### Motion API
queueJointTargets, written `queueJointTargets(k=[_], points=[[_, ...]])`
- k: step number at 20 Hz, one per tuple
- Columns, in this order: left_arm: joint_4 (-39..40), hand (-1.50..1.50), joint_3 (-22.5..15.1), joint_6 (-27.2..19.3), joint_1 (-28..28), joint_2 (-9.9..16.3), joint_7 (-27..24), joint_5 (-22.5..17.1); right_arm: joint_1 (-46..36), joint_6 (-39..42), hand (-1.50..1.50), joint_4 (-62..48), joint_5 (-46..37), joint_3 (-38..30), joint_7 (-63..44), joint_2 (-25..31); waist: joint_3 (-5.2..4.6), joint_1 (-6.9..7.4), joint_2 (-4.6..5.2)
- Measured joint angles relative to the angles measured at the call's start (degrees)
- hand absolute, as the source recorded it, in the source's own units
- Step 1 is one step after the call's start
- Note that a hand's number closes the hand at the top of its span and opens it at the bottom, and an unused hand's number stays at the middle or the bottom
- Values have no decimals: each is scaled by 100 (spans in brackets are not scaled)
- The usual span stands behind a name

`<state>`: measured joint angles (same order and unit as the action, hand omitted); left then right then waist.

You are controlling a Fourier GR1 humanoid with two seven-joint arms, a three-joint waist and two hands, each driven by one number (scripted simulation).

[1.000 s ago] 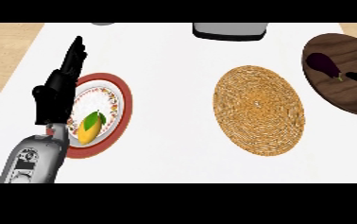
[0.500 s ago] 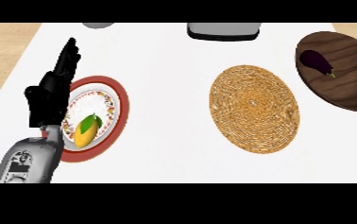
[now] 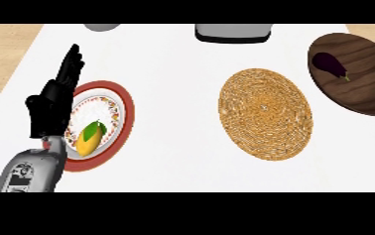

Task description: Pick the eggplant from the placemat and place it in the bowl

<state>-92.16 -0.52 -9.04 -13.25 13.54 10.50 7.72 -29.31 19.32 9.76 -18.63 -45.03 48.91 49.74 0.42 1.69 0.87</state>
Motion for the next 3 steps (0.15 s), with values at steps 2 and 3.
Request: queueJointTargets(k=[2,3], points=[[-63,0,-20,-17,56,-9,13,47,110,11,-150,40,28,12,47,-20,0,-6,-8],[-10,0,26,4,-28,15,29,26,132,15,-150,66,37,24,61,-38,-1,-18,-8]])
